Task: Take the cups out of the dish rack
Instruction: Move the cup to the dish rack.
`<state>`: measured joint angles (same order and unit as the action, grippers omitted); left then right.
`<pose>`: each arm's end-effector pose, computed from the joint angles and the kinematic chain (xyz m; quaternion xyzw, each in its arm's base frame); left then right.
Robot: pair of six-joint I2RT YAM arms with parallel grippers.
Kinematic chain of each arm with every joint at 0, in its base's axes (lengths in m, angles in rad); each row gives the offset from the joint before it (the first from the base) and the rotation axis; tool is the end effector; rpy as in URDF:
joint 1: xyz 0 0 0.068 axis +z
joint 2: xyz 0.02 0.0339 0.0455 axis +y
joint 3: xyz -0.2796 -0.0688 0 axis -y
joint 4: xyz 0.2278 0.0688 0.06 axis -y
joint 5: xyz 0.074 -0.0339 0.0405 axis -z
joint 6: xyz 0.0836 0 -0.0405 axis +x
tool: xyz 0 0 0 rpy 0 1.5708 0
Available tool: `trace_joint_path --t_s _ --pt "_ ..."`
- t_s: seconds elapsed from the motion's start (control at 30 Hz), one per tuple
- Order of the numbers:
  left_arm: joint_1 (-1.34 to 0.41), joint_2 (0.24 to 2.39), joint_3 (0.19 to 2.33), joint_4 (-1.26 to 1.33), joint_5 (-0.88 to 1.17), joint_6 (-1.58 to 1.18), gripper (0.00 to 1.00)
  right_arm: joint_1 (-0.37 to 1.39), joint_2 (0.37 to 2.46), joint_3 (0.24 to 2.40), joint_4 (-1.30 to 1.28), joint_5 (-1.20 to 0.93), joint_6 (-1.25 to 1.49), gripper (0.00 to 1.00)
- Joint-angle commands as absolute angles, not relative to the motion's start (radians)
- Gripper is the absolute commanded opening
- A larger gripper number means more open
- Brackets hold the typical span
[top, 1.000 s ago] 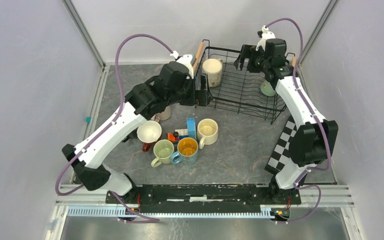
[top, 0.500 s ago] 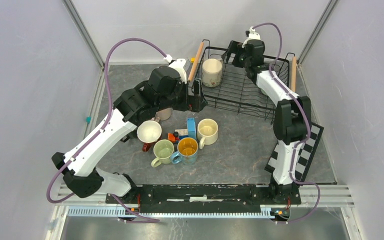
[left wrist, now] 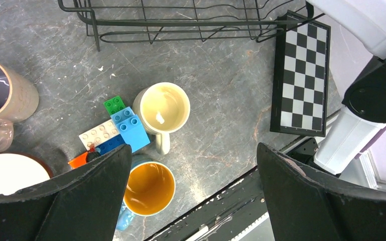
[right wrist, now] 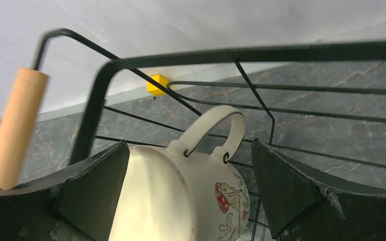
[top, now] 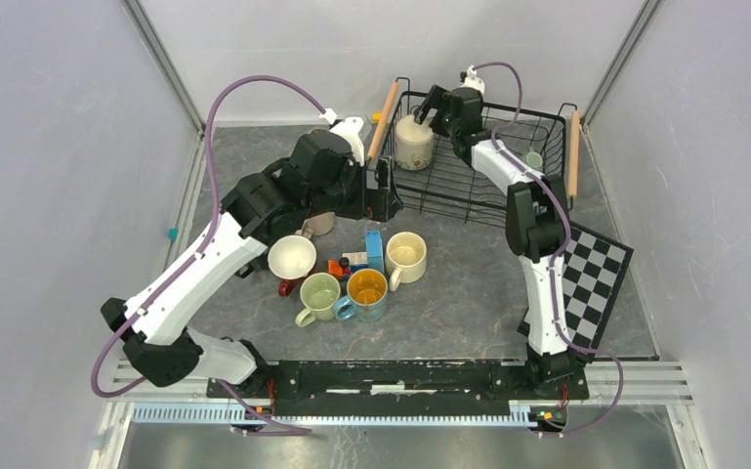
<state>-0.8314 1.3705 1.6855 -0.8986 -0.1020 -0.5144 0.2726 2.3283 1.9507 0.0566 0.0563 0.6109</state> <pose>0.2041 -0.2111 0.4285 0.1150 0.8723 -0.2598 0.3980 0.5747 0.1558 0.2387 0.1527 0.7964 0.2294 0.5384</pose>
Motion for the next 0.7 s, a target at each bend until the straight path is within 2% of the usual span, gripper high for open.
trace_joint_path --t_s 0.0,0.17,0.47,0.67 --pt "-0.825 1.348 1.717 -0.908 -0.103 -0.448 1.0 0.28 2.372 1.999 0.113 0.116 0.676 0.98" --pt "-0.822 1.356 1.713 -0.908 -0.101 -0.446 1.0 0.281 2.37 1.979 0.099 0.109 0.698 0.94" --pt "-0.818 1.364 1.701 -0.897 -0.09 -0.45 1.0 0.281 2.213 1.74 0.167 0.064 0.733 0.89" --pt "-0.813 1.36 1.689 -0.892 -0.086 -0.45 1.0 0.283 2.138 1.67 0.177 0.028 0.757 0.82"
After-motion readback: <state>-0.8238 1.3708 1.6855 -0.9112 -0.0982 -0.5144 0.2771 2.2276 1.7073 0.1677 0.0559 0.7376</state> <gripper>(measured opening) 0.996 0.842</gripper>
